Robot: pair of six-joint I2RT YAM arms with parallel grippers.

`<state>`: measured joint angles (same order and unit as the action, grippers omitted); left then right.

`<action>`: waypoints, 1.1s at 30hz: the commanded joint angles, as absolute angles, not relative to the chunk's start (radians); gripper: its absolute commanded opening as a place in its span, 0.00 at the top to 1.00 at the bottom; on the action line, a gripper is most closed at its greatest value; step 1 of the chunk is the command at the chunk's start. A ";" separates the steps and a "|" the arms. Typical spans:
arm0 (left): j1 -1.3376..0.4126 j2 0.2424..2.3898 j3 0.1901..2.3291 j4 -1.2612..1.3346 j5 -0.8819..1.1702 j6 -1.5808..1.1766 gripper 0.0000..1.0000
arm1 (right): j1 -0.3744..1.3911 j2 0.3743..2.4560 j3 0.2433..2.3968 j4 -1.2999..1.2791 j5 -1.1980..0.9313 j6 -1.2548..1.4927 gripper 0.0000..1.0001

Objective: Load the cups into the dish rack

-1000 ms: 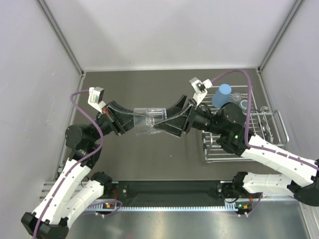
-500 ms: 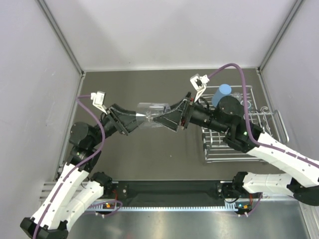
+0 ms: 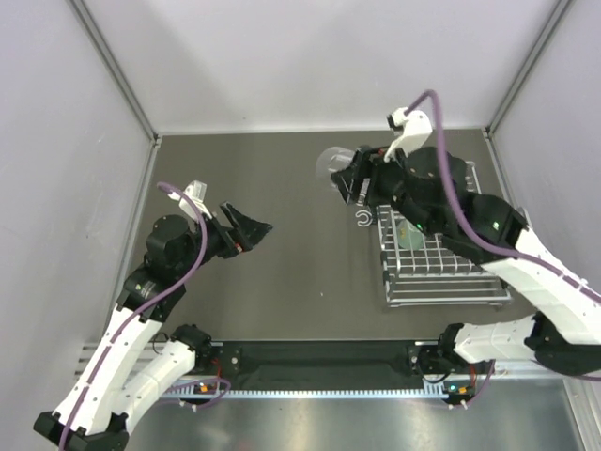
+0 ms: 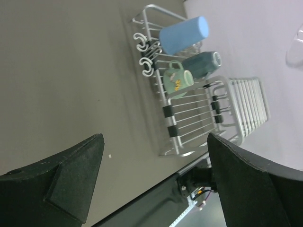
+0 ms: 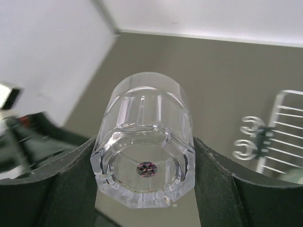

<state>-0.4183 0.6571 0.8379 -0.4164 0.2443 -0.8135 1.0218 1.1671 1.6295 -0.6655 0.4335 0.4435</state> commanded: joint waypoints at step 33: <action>-0.419 0.615 0.862 -0.563 0.225 -0.692 0.06 | 0.385 1.822 1.980 -1.032 0.242 0.210 1.00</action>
